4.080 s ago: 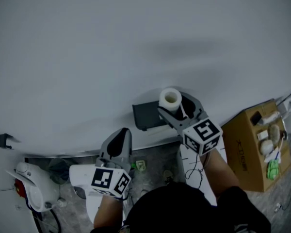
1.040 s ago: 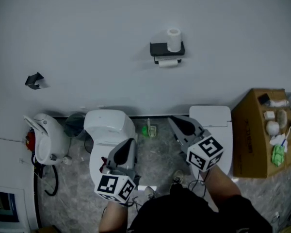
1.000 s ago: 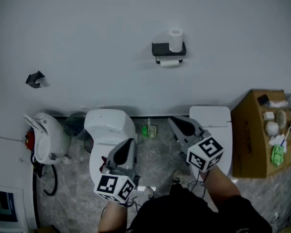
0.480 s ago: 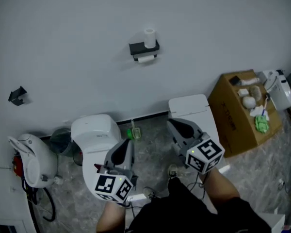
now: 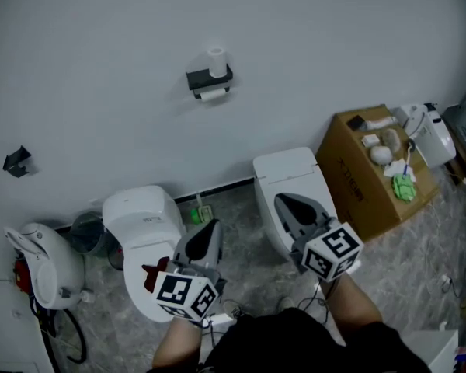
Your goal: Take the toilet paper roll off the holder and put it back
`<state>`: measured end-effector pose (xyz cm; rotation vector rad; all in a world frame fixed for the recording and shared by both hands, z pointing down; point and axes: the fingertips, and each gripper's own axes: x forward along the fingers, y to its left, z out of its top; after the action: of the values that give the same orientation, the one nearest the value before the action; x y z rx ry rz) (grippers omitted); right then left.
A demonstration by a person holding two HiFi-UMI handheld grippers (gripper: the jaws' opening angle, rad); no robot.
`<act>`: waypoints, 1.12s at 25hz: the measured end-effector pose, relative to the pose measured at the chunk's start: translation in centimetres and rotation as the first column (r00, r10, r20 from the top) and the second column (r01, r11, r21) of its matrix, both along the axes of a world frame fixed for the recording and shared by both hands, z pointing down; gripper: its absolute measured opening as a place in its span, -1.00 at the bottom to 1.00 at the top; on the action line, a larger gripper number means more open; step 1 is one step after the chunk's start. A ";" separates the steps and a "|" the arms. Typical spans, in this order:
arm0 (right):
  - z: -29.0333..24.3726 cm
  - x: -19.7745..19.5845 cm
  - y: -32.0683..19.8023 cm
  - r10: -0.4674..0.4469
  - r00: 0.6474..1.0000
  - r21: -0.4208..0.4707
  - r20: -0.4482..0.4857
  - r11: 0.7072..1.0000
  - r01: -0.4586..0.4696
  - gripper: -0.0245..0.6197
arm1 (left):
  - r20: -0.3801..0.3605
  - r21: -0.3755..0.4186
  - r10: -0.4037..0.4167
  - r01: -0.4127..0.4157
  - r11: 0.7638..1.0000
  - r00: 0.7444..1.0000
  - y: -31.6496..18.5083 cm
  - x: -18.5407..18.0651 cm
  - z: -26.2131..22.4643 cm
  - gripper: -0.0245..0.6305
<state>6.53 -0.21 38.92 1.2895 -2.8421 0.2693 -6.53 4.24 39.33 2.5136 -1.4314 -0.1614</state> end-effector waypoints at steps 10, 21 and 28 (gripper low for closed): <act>1.1 5.9 0.8 -0.115 0.992 -0.025 0.052 0.993 0.117 -0.93 | 0.046 -0.033 -0.104 0.105 0.994 0.994 2.0 6.8 0.5 -0.92; 2.3 11.0 2.6 -0.213 0.973 -0.042 0.090 0.975 0.217 -0.93 | 0.078 -0.039 -0.177 0.180 0.983 0.981 4.7 13.2 0.9 -0.92; 1.8 12.6 3.7 -0.224 0.971 -0.028 0.088 0.973 0.228 -0.93 | 0.085 -0.017 -0.190 0.192 0.981 0.978 5.9 14.9 0.3 -0.92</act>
<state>19.09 3.51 40.71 0.9572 -3.0024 0.3788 8.41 10.14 39.58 2.3859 -1.6973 -0.0727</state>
